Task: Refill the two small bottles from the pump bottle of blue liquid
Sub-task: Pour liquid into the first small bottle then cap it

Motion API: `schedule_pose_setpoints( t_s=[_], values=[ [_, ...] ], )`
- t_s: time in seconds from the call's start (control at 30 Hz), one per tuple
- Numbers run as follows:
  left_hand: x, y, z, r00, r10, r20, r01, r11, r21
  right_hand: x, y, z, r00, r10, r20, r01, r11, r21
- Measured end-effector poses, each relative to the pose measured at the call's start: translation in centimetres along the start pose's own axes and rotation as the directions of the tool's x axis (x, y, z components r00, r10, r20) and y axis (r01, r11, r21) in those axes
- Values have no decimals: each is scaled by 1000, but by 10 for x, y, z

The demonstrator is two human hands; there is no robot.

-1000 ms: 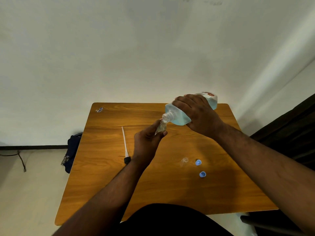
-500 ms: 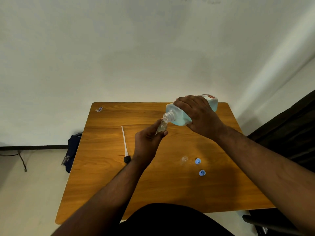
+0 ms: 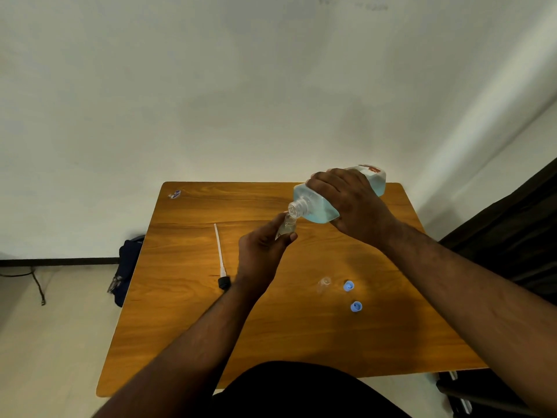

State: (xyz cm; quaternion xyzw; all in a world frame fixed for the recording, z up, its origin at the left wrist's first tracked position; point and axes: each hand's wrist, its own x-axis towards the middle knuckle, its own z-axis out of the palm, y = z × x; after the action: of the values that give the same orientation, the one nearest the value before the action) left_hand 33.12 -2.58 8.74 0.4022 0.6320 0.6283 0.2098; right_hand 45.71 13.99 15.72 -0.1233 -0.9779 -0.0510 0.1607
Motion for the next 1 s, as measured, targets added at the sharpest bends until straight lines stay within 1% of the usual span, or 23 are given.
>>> schedule_pose_setpoints(
  t_s=[0.27,0.43,0.63,0.77,1.0],
  values=[
    [-1,1,0,1000,-17,1,17,999,-27,0,0,-2,1000,-10,-4,10,1000,-26],
    [-2,2,1,999,-45,-4,45,998,-49,0,-1,-5,999,-25,-32,24,999,-36],
    [-3,0,0,999,-37,-7,36,998,-43,-1,-2,-4,999,-20,-26,19,1000,-23],
    [-3,-2,-1,999,-38,-13,37,998,-44,-2,-3,0,999,-6,-31,6,1000,12],
    [-3,-3,-3,999,-51,-2,51,997,-61,-9,-7,14,996,75,-47,-69,989,134]
  ],
)
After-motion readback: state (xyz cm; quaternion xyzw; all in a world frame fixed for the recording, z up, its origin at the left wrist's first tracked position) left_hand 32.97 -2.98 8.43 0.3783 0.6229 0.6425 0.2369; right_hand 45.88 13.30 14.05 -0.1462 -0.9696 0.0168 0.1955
